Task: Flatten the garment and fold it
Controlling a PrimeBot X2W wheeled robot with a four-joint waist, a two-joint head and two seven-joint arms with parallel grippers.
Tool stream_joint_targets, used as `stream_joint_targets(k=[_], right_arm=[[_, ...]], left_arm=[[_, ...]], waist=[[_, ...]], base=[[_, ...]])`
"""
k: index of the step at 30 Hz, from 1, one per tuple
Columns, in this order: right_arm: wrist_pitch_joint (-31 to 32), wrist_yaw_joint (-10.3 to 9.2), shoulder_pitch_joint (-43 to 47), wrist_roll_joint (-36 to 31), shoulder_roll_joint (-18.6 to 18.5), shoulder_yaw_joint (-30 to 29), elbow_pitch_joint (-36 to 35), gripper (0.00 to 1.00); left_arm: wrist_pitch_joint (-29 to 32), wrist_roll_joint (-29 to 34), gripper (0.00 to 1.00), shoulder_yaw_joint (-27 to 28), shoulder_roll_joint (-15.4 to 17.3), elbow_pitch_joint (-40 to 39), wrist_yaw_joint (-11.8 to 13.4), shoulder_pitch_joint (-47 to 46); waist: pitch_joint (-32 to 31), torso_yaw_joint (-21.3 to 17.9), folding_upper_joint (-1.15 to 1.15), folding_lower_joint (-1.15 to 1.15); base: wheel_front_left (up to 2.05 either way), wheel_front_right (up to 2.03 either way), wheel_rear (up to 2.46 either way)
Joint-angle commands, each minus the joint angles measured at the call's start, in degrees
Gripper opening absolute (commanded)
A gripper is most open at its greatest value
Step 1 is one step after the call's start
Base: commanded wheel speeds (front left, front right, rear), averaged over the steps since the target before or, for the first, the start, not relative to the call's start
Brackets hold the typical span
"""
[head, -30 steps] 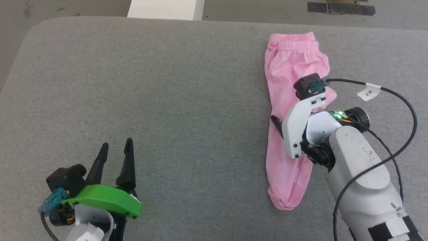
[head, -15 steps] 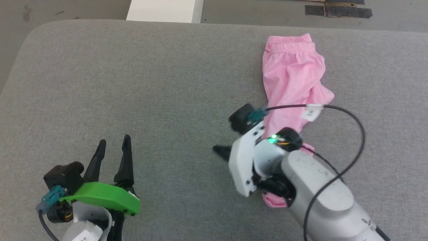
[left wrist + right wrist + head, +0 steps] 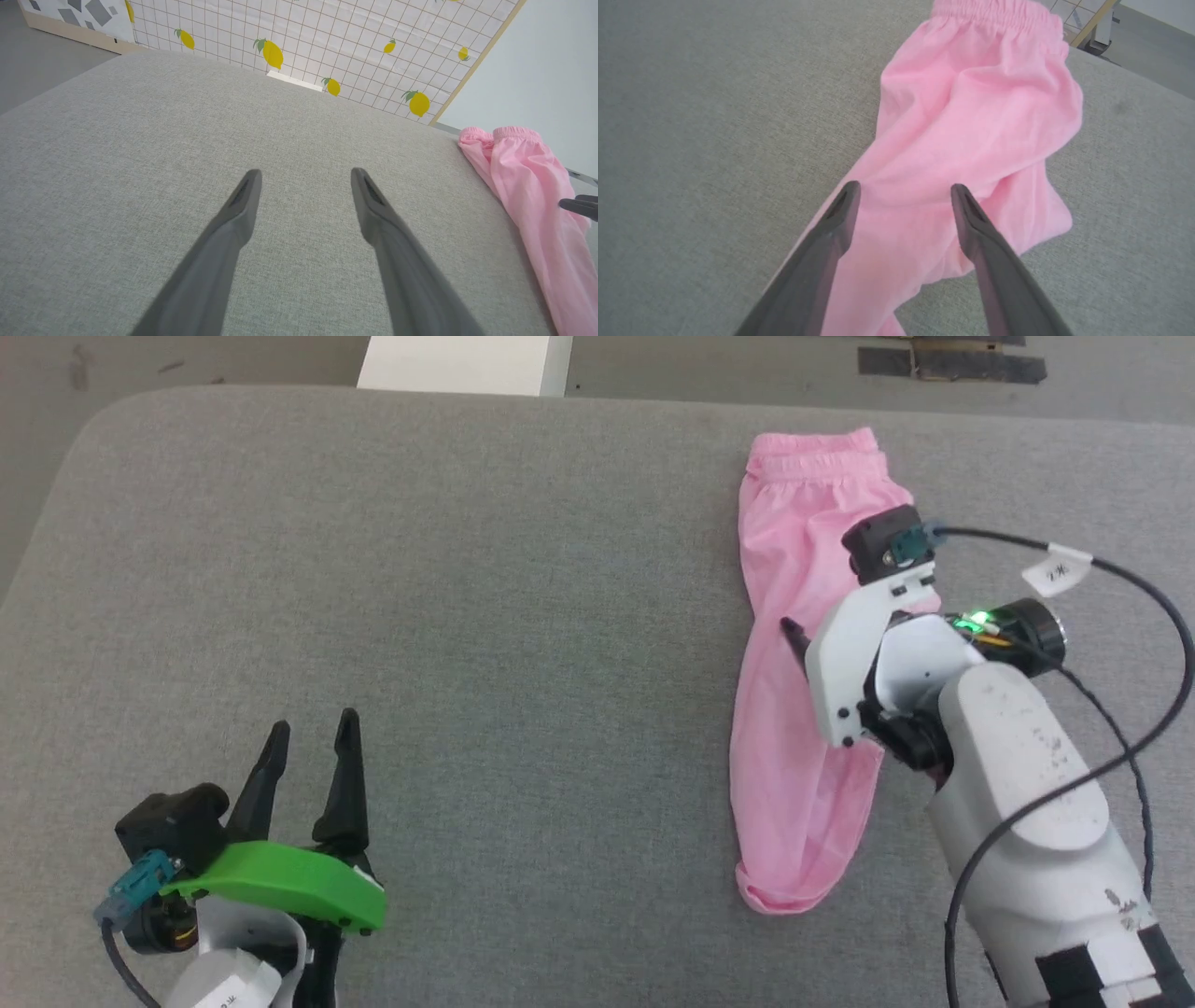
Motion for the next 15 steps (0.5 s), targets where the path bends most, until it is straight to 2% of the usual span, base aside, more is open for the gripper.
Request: stream_joint_targets(k=[1,4,5,6,7,11,15], right_arm=[[1.14,-0.09,-1.42,-1.3,0.06,-0.43,0.95,1.0],[3.98,-0.09,-3.3,-3.89,0.06,-1.04,3.82,1.0],[5.0,-0.09,-3.77,-4.43,0.06,-1.02,4.71,0.79],[5.87,-0.09,-4.28,-4.46,0.06,-0.98,5.52,0.33],[6.07,-0.09,-4.65,-4.06,0.06,-0.81,5.88,0.0],[4.33,-0.09,-5.91,-0.29,0.06,1.47,5.76,0.0],[3.15,-0.09,-4.14,15.1,0.06,12.73,1.31,0.0]], left_arm=[[-0.24,-0.01,1.0,-0.13,-0.05,-0.09,-0.45,-1.37],[-0.42,-0.23,1.0,-0.6,-0.35,0.53,-0.99,-2.41],[-0.52,-0.3,1.0,-0.63,-0.38,0.78,-1.1,-2.59],[-0.66,-0.4,1.0,-0.63,-0.4,1.11,-1.23,-2.74],[-0.79,-0.46,1.0,-0.64,-0.39,1.38,-1.33,-2.82],[-1.27,-0.67,1.0,-0.68,-0.32,2.51,-1.7,-2.96],[-1.37,-0.65,1.0,-0.95,-0.22,3.48,-1.7,-2.95]], waist=[[1.3,0.93,0.0,0.0],[2.53,1.93,0.0,0.0],[2.77,2.1,0.0,0.0],[2.98,2.28,0.0,0.0],[3.08,2.41,0.0,0.0],[2.92,2.64,0.0,0.0],[1.03,2.32,0.0,0.0]], base=[[0.0,0.0,0.0],[0.0,0.0,0.0],[0.0,0.0,0.0],[0.0,0.0,0.0],[0.0,0.0,0.0],[0.0,0.0,0.0],[0.0,0.0,0.0]])
